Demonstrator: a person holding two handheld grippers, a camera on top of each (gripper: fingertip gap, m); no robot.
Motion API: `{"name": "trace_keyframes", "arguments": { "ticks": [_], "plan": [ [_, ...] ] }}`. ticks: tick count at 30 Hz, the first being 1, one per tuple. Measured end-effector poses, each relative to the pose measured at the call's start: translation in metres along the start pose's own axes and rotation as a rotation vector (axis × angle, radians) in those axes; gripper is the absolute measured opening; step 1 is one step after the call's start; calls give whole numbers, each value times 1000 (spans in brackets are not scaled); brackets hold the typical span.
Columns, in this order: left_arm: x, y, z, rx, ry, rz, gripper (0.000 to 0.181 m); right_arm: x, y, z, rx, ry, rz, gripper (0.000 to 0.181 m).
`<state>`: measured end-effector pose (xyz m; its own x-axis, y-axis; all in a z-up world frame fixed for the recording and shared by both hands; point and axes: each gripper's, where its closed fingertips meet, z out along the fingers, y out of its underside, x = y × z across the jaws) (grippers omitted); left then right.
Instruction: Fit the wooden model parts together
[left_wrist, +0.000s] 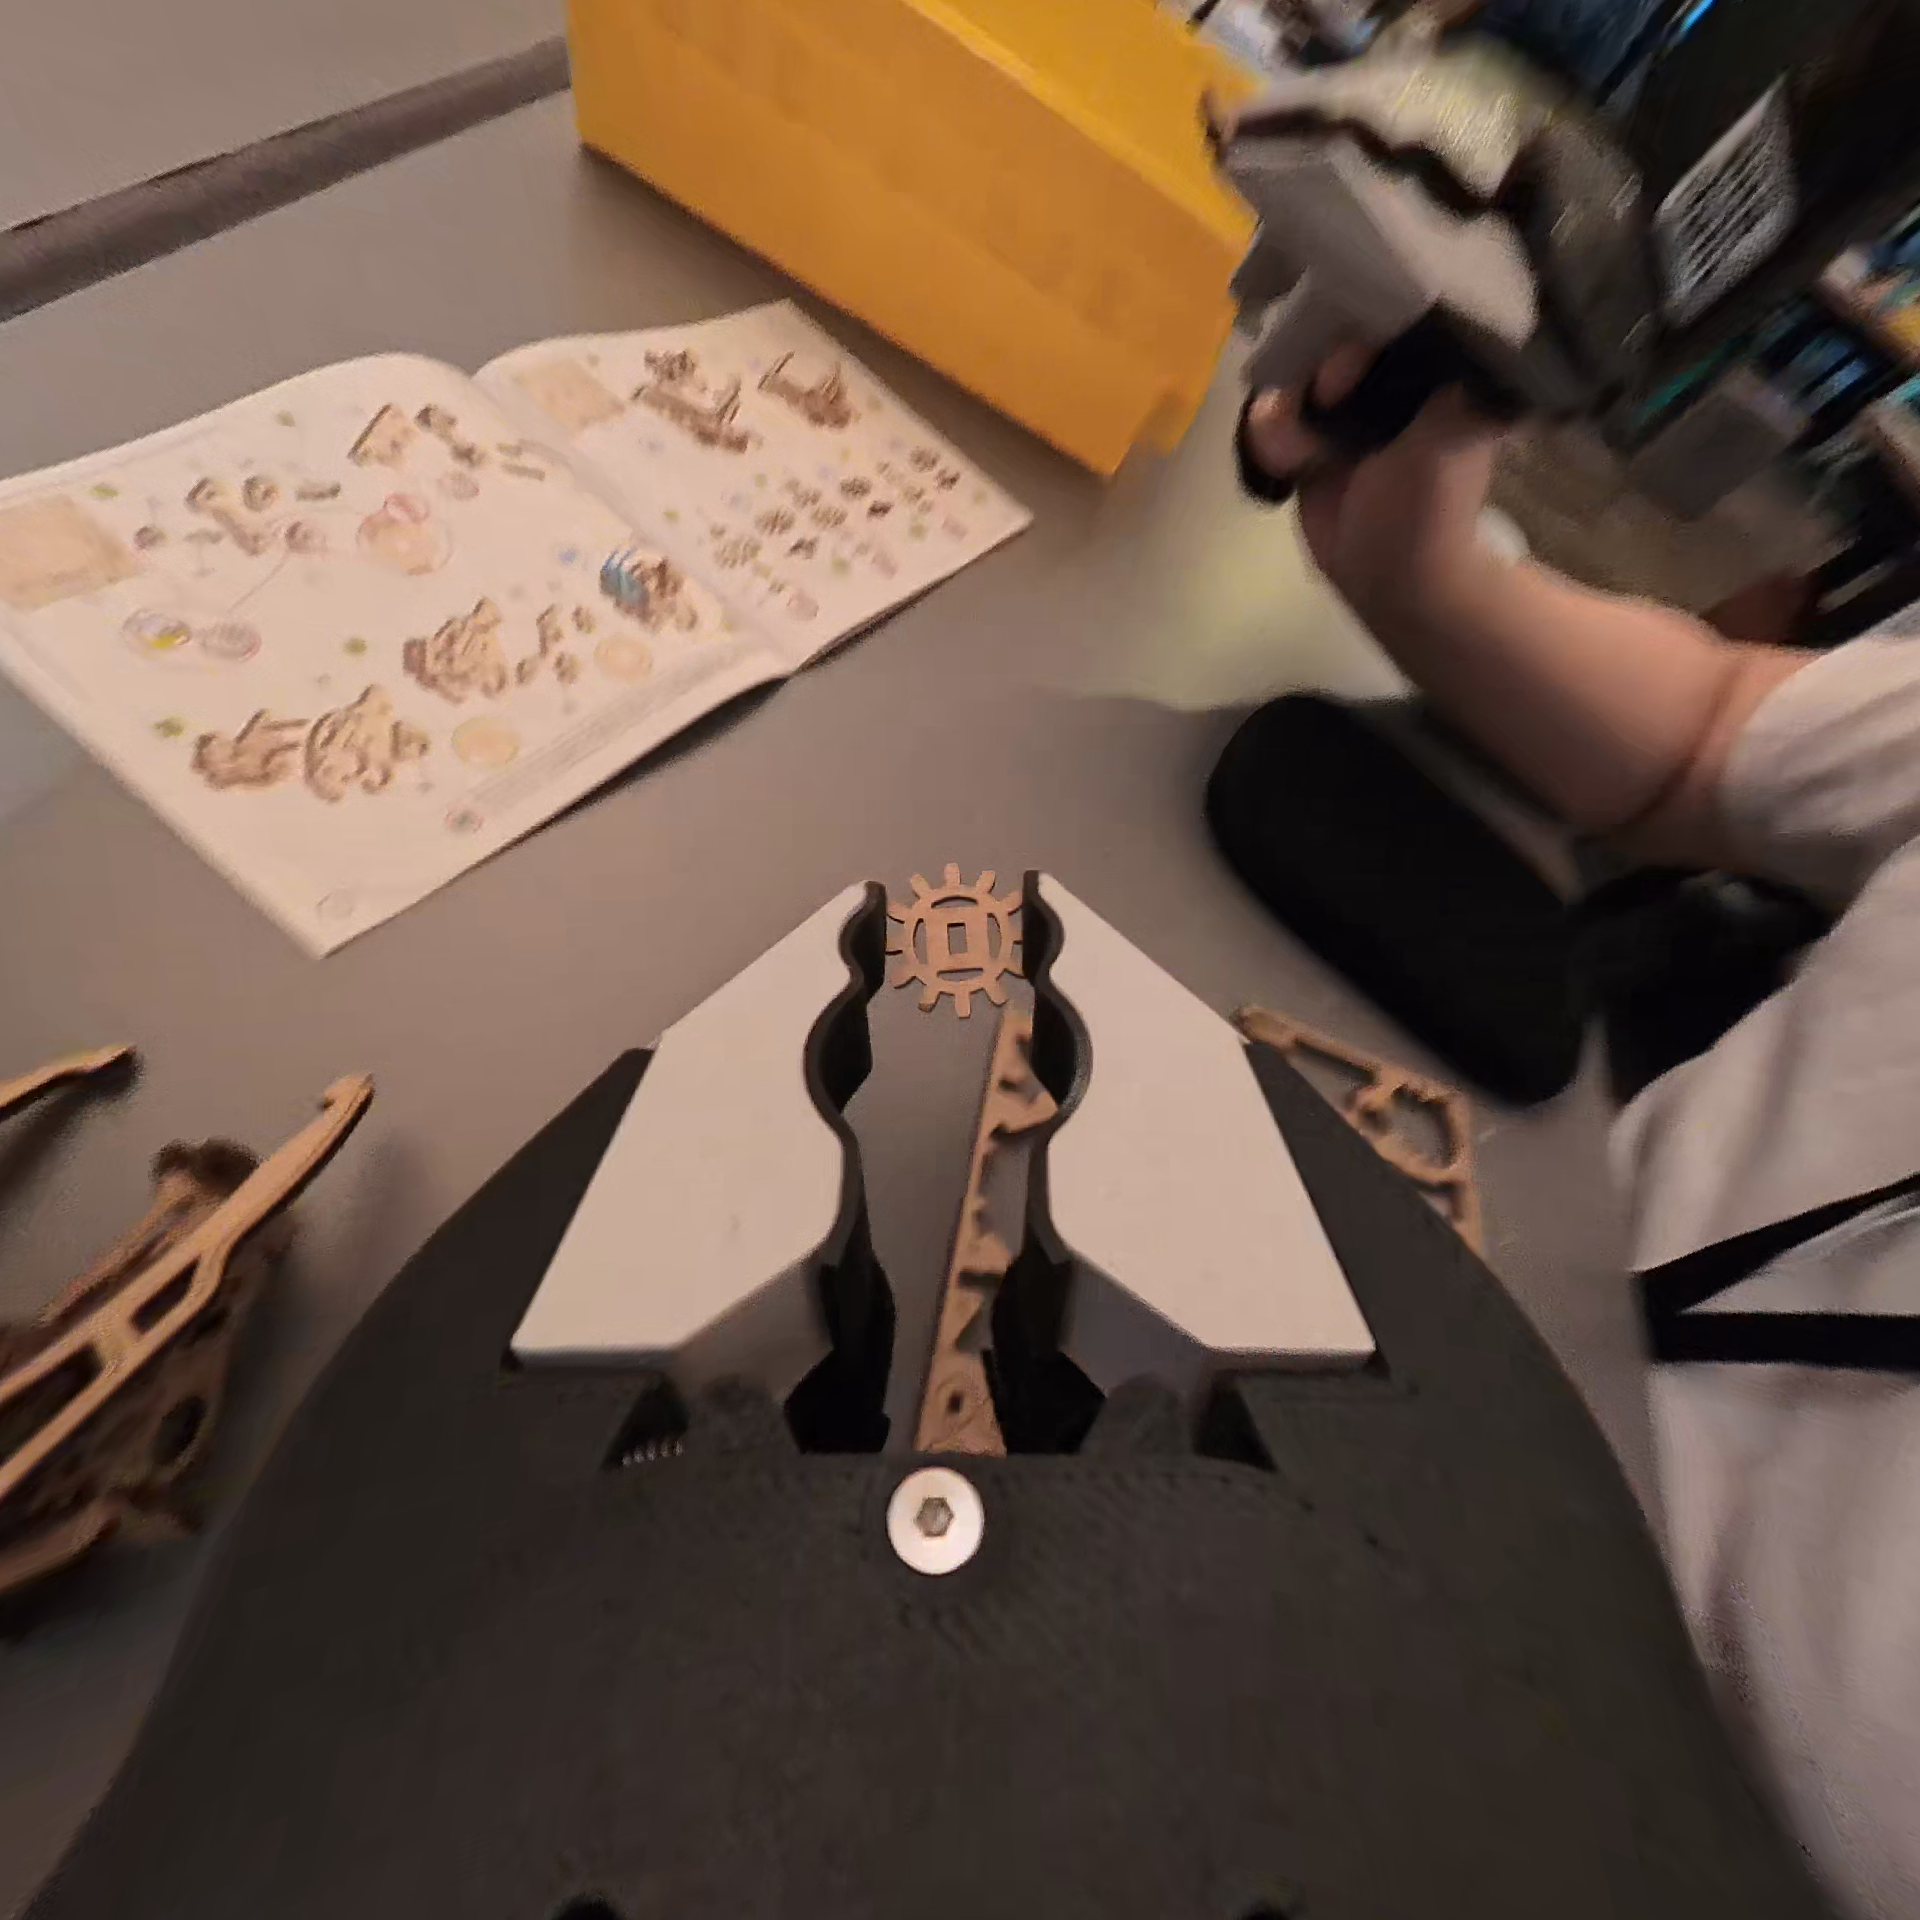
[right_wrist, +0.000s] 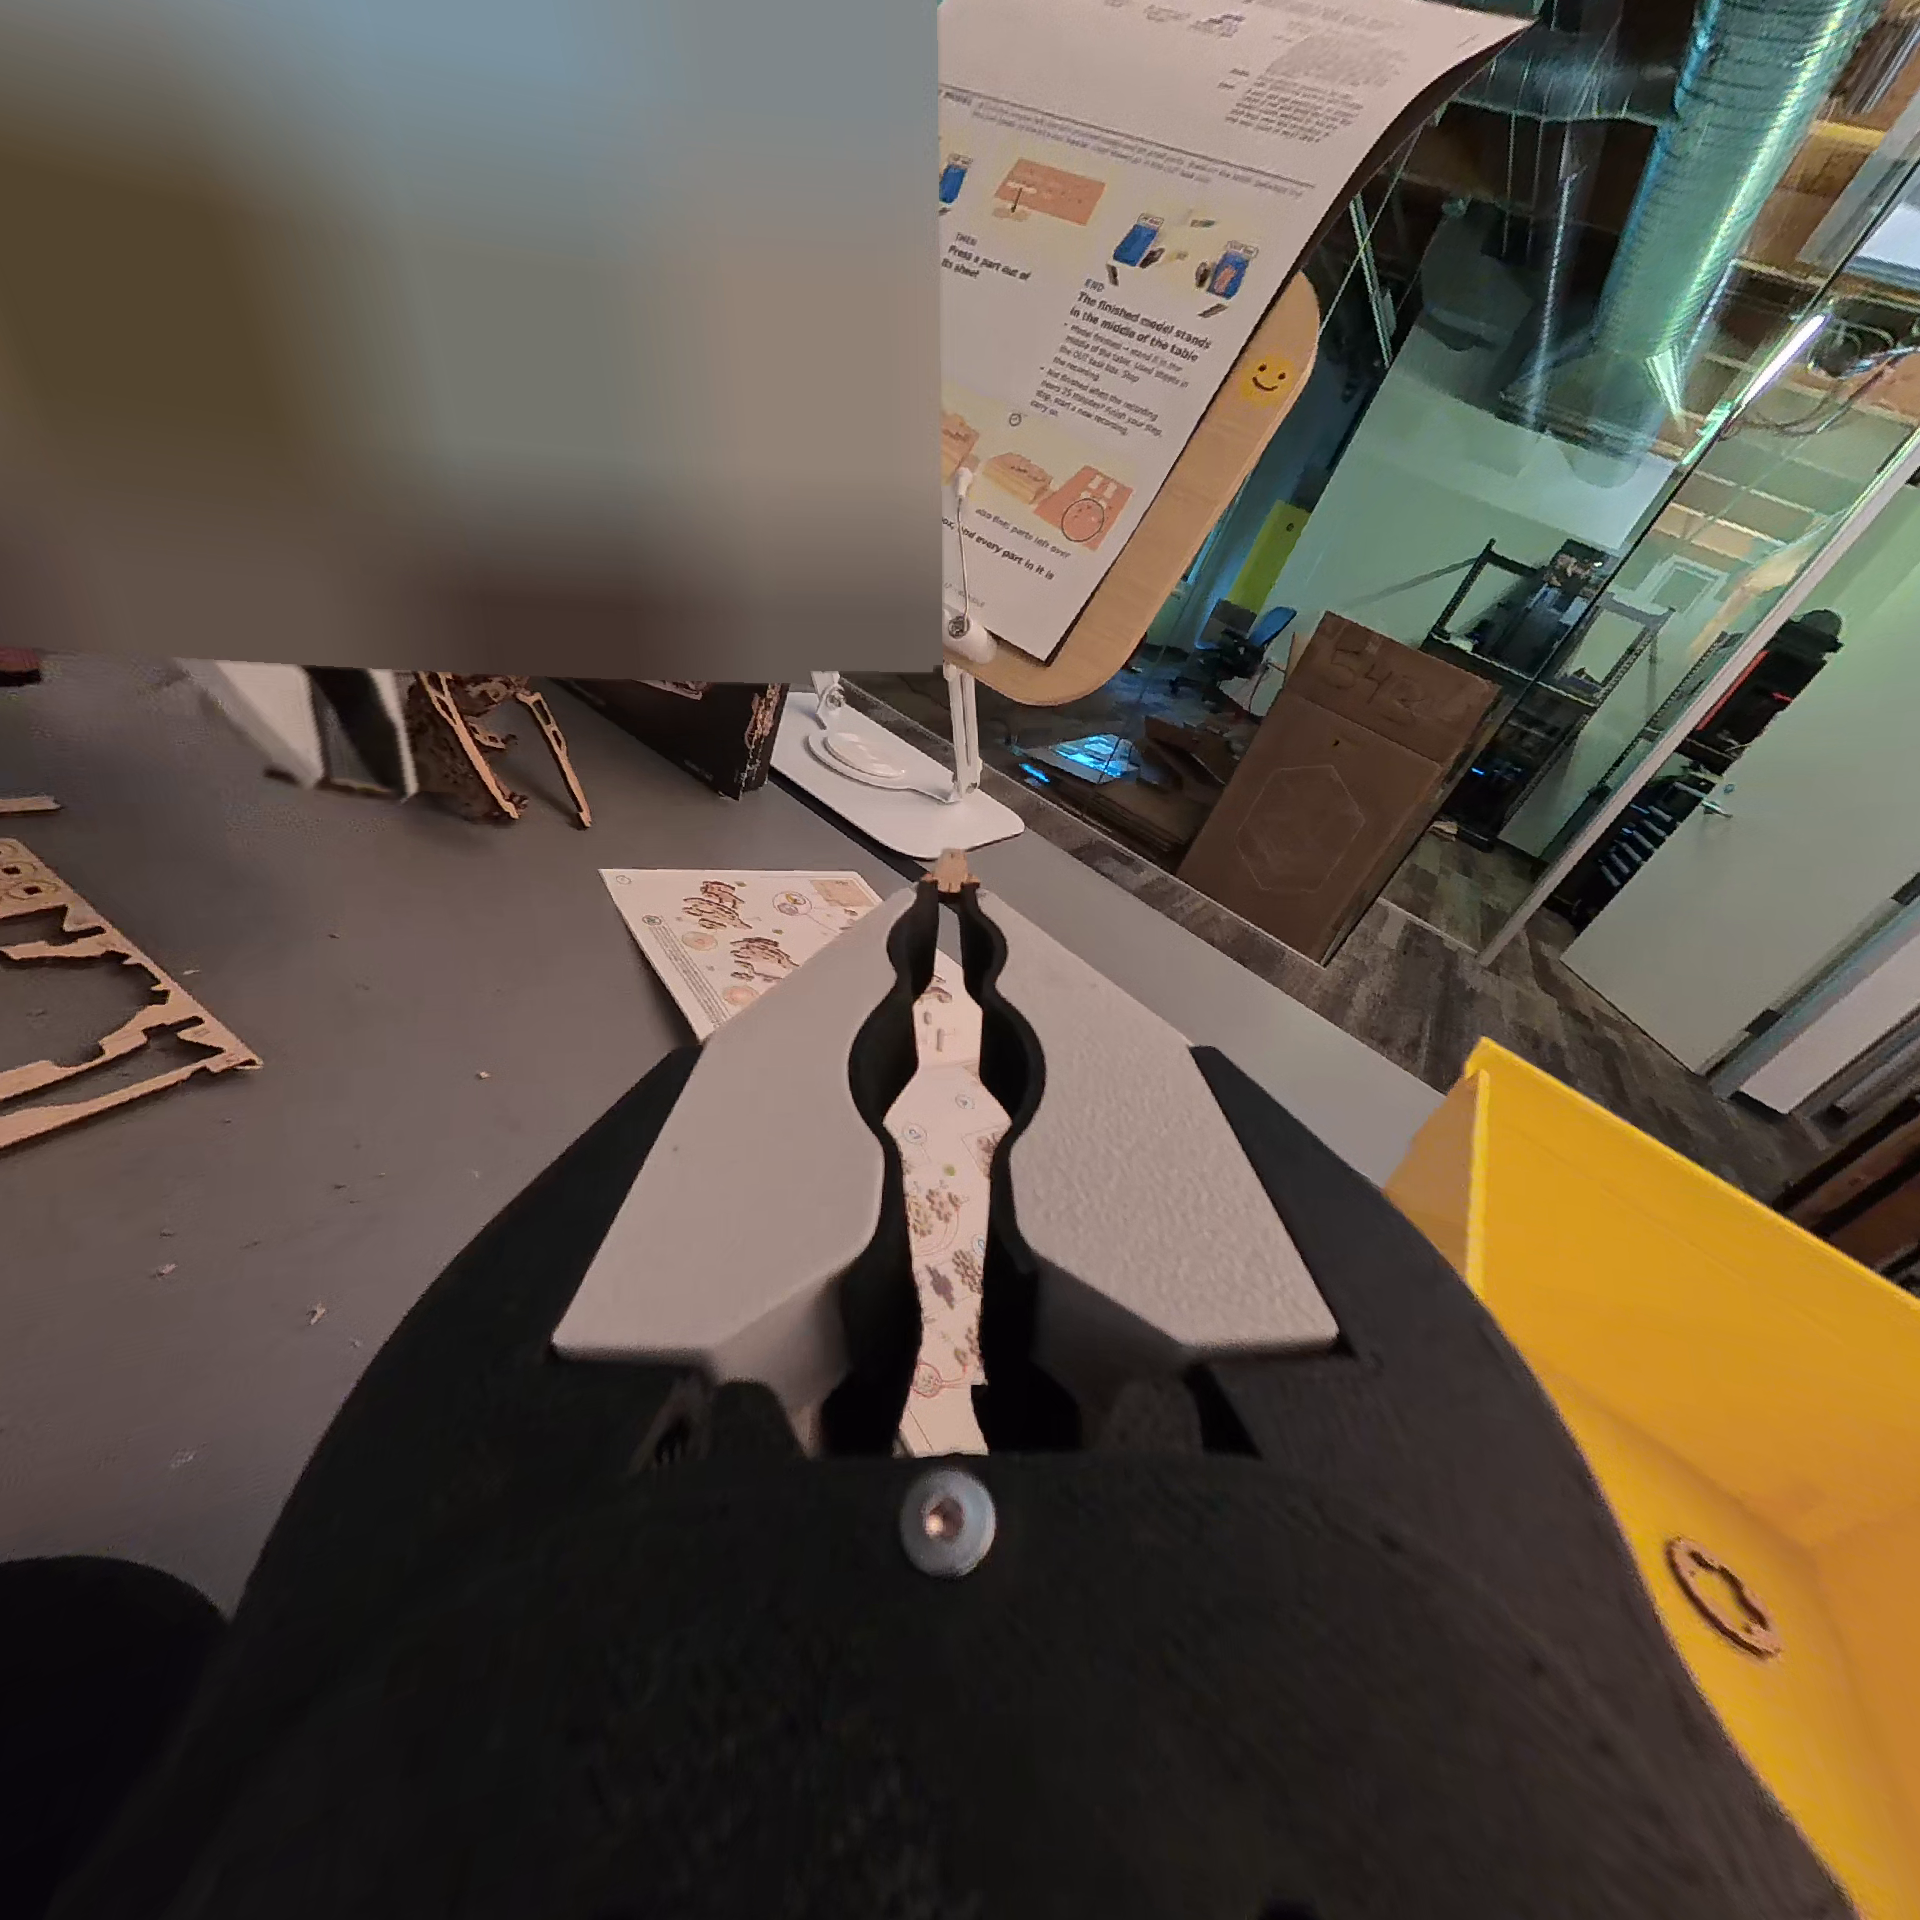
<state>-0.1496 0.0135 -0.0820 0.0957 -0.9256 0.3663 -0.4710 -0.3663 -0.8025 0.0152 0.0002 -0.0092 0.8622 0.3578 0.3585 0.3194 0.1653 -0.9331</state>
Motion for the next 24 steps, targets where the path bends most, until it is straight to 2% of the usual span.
{"name": "trace_keyframes", "arguments": {
  "ticks": [5,11,19,24],
  "plan": [
    [21,-58,7,78,134,-99,24,-11,-6,-1,62,-30,14,2],
    [26,-102,24,105,229,-134,24,-18,-7,-1,78,-50,-2,2],
    [40,-87,41,80,460,-319,24,-20,-9,-2,91,-48,-43,2],
    [37,-84,35,61,457,-331,24,-18,-8,-2,75,-15,-96,2]
  ]
}}
